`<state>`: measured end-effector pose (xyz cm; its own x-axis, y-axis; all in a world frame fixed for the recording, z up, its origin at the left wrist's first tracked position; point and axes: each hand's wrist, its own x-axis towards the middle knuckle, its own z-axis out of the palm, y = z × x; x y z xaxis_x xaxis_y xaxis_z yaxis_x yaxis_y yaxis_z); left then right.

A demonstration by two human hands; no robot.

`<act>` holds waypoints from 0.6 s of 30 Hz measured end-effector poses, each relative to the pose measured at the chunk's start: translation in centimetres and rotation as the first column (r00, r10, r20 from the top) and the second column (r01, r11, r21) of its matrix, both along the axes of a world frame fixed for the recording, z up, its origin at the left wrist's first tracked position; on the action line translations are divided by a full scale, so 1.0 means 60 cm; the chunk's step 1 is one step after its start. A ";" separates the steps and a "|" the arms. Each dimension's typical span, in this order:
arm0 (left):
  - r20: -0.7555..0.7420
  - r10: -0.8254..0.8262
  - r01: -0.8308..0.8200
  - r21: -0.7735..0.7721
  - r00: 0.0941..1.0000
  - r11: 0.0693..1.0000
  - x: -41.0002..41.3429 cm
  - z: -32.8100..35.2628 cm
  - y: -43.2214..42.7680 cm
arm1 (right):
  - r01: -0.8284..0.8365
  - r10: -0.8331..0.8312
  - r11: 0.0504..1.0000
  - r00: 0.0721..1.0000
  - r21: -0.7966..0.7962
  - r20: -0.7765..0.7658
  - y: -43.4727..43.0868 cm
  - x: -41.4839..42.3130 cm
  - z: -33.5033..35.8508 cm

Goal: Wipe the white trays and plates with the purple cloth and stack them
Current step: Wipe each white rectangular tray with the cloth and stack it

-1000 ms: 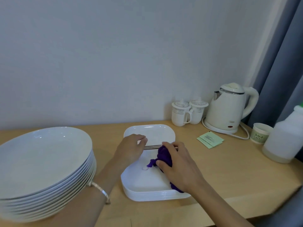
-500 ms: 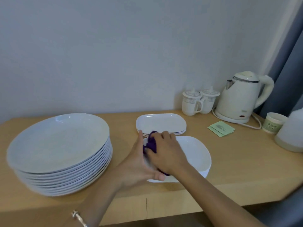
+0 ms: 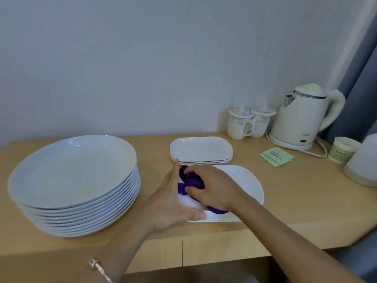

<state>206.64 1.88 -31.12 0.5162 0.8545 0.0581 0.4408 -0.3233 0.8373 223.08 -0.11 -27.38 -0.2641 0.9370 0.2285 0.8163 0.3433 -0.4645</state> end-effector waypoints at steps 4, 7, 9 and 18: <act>-0.054 0.030 -0.030 0.009 0.998 1.000 -0.003 0.011 -0.011 | 0.021 -0.032 0.990 0.996 0.136 0.080 0.009 -0.011 -0.008; -0.069 0.024 -0.023 0.015 0.997 1.000 -0.002 0.018 -0.013 | -0.088 0.088 0.996 0.996 0.018 -0.016 -0.001 0.011 0.006; -0.077 0.029 -0.029 0.010 0.997 1.000 -0.003 0.020 -0.015 | -0.202 0.177 0.949 0.977 -0.242 -0.118 -0.011 0.035 0.018; -0.124 0.072 -0.068 0.036 0.990 0.997 0.002 0.023 -0.027 | 0.023 -0.035 0.992 0.995 0.120 0.098 0.018 -0.027 -0.032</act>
<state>206.73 0.28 -29.75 0.4598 0.8877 0.0246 0.5641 -0.3133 0.7640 221.45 0.96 -29.29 -0.2641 0.9125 0.3125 0.8672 0.3664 -0.3371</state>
